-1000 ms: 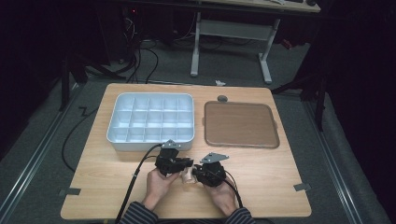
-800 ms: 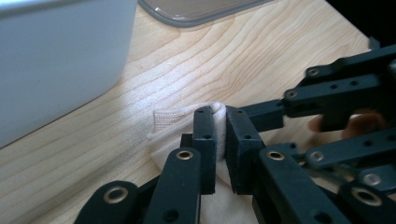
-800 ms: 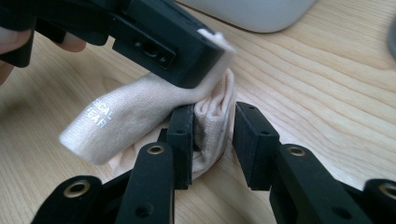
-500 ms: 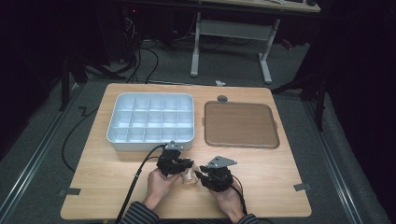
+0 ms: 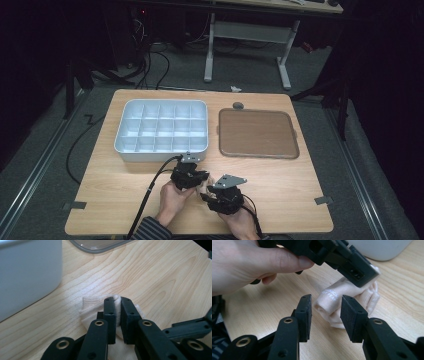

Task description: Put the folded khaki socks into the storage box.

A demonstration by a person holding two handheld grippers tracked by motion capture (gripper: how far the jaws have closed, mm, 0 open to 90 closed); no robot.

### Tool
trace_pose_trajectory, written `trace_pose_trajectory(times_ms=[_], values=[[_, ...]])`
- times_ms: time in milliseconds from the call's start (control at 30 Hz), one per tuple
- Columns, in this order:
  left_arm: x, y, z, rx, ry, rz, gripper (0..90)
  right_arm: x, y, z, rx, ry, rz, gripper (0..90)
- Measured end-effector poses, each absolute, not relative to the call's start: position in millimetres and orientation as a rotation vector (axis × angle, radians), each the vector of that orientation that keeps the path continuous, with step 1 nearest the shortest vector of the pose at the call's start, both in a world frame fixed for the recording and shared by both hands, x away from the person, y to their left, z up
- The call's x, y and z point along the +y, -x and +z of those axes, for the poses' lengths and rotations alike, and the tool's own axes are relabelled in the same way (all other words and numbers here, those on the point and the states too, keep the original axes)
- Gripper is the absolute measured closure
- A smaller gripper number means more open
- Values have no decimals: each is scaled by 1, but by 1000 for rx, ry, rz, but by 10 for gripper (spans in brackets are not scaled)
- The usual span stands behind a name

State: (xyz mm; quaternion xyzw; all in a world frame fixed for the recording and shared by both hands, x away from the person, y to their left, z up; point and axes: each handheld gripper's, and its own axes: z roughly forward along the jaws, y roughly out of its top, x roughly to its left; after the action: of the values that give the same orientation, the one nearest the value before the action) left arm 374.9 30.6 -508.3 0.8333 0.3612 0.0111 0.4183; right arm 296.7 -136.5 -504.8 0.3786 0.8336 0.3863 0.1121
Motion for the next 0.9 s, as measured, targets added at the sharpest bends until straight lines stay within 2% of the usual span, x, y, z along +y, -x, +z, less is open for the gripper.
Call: trace_pose_trajectory(times_ms=[33, 167, 233, 367, 500, 700, 800, 900], values=[[30, -375, -508, 904, -2095, 29, 842, -136, -297, -505, 2441, -1125, 1130, 631], [31, -377, -509, 903, -2100, 22, 841, -139, -297, -510, 2419, -1125, 1104, 822], [30, -377, -510, 895, -2100, 19, 839, -140, -296, -513, 2420, -1124, 1090, 847], [30, -377, -510, 886, -2081, 3, 814, -146, -296, -521, 2442, -1163, 1074, 861], [33, -379, -509, 891, -2036, -19, 726, -149, -296, -525, 2443, -1166, 1068, 863], [45, -377, -500, 908, -1974, 25, 614, -152, -298, -527, 2449, -1182, 1080, 863], [51, -377, -498, 923, -1969, 47, 522, -152, -299, -527, 2454, -1178, 1082, 863], [51, -379, -503, 937, -1997, 43, 494, -153, -298, -528, 2453, -1180, 1090, 862]])
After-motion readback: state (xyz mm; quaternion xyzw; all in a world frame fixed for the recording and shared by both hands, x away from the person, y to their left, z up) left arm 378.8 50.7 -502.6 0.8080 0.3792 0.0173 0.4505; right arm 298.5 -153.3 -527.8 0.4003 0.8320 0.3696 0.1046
